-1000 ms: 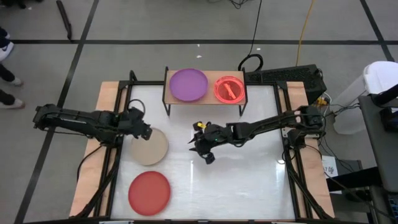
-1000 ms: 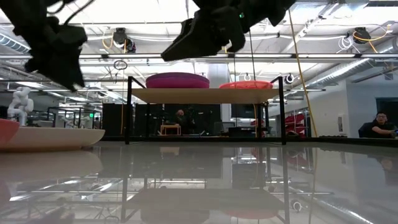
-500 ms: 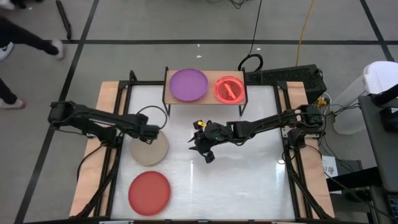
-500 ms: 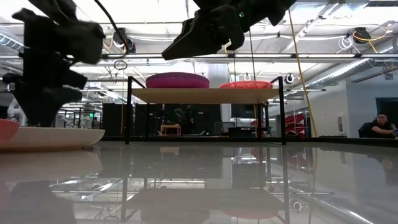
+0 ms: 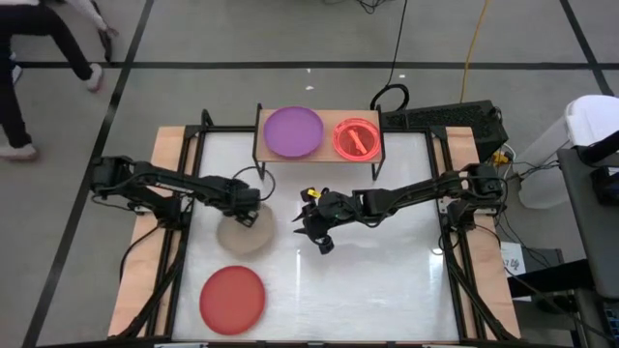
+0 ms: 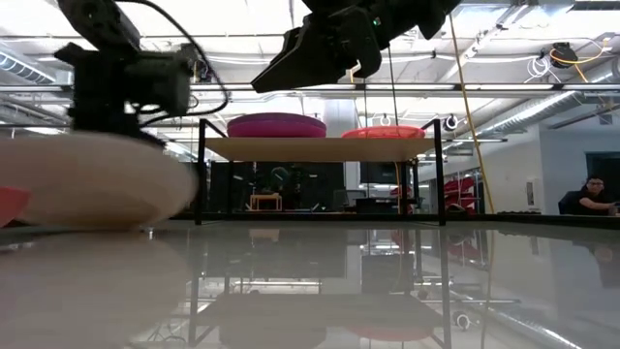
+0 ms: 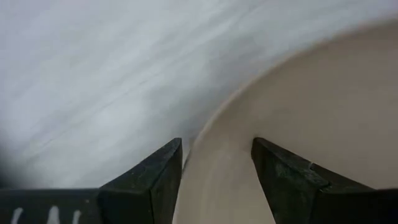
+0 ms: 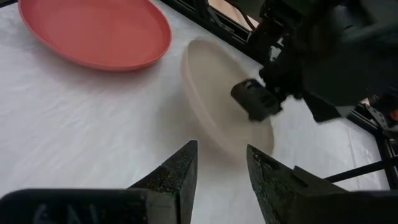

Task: Place and stack plates onto a shelf
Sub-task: Stack the large brown plate on top of the other large purple plate on the shelf

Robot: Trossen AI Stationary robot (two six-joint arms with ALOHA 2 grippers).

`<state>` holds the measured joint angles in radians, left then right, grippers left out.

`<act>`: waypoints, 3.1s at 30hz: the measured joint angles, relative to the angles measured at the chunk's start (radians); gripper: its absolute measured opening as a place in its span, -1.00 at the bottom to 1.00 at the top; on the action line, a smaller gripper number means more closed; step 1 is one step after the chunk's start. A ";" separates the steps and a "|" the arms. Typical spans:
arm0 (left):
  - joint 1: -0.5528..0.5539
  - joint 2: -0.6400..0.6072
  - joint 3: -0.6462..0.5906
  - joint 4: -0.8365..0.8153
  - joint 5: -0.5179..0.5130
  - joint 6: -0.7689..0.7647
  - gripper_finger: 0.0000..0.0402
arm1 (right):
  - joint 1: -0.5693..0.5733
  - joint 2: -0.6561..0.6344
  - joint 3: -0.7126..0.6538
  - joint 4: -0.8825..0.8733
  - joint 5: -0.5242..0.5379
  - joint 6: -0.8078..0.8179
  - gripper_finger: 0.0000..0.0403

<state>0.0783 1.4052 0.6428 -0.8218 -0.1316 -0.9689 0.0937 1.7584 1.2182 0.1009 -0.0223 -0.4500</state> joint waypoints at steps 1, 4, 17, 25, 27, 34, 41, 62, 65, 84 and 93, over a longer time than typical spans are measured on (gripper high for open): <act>0.000 0.000 0.001 0.064 0.003 0.023 0.02 | 0.000 0.000 0.000 0.000 0.000 0.000 -0.39; 0.000 0.005 0.002 0.222 0.032 0.120 0.02 | 0.000 0.000 0.000 -0.001 0.000 0.000 -0.39; 0.002 -0.027 0.098 0.282 0.026 0.298 0.02 | 0.020 0.000 -0.022 -0.126 -0.006 -0.024 -0.39; 0.000 -0.237 0.114 0.286 -0.001 0.424 0.02 | 0.057 -0.001 -0.126 -0.051 -0.009 -0.012 -0.39; -0.005 -0.310 0.114 0.309 -0.048 0.460 0.02 | 0.059 0.001 -0.144 -0.016 -0.006 -0.008 -0.39; -0.037 -0.510 0.115 0.416 -0.193 0.560 0.02 | 0.059 0.094 -0.142 0.093 -0.004 -0.027 -0.39; -0.072 -0.568 0.115 0.430 -0.194 0.583 0.02 | 0.058 0.199 -0.129 0.119 0.014 -0.041 -0.39; -0.100 -0.568 0.114 0.440 -0.212 0.615 0.02 | 0.089 0.133 -0.131 0.138 0.156 -0.181 -0.99; -0.100 -0.568 0.114 0.461 -0.212 0.628 0.02 | 0.096 0.058 -0.130 0.172 0.236 -0.228 -0.99; -0.107 -0.571 0.113 0.605 -0.209 0.705 0.02 | -0.313 -0.075 0.108 -0.041 0.219 -0.297 -1.00; -0.114 -0.569 0.113 0.583 -0.207 0.708 0.02 | -0.354 -0.078 0.115 -0.059 0.175 -0.257 -0.90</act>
<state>-0.0360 0.8363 0.7559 -0.2390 -0.3384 -0.2609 -0.2599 1.6807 1.3331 0.0420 0.1527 -0.7067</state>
